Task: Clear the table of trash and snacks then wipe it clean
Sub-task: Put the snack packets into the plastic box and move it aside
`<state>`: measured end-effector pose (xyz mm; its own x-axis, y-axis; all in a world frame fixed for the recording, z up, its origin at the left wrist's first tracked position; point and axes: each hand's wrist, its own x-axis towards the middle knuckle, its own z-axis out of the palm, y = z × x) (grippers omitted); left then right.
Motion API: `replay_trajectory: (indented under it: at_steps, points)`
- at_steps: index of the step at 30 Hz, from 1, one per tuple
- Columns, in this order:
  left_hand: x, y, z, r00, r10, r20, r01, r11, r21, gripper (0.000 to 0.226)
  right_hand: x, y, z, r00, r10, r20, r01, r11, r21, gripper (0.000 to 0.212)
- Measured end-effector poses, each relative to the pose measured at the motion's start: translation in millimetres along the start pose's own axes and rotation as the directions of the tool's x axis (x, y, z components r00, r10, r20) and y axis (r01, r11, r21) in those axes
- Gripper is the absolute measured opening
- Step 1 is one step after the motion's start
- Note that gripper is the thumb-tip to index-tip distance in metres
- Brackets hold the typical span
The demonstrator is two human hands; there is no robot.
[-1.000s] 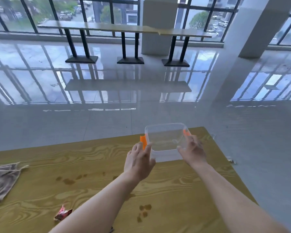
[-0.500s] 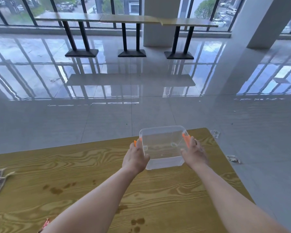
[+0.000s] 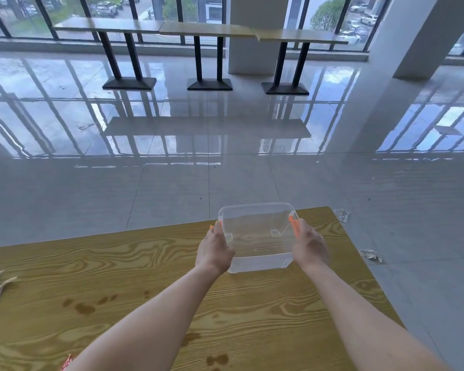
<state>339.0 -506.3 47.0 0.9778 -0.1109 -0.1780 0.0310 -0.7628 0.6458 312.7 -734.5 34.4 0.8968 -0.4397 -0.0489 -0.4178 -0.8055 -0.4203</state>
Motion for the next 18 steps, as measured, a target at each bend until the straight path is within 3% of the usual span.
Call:
replay_trajectory:
  at_steps: [12,18]
  points:
    - [-31,-27,-44,0.995,0.006,-0.104,-0.006,1.0,0.002,0.049,-31,-38,-1,0.991,-0.125,-0.043,0.126,0.992,0.028,0.065]
    - [-67,-70,-83,0.98,-0.025,-0.196,0.025,1.0,-0.002,0.064,-67,-85,3,0.968,-0.251,-0.02,0.252,0.965,0.073,0.064]
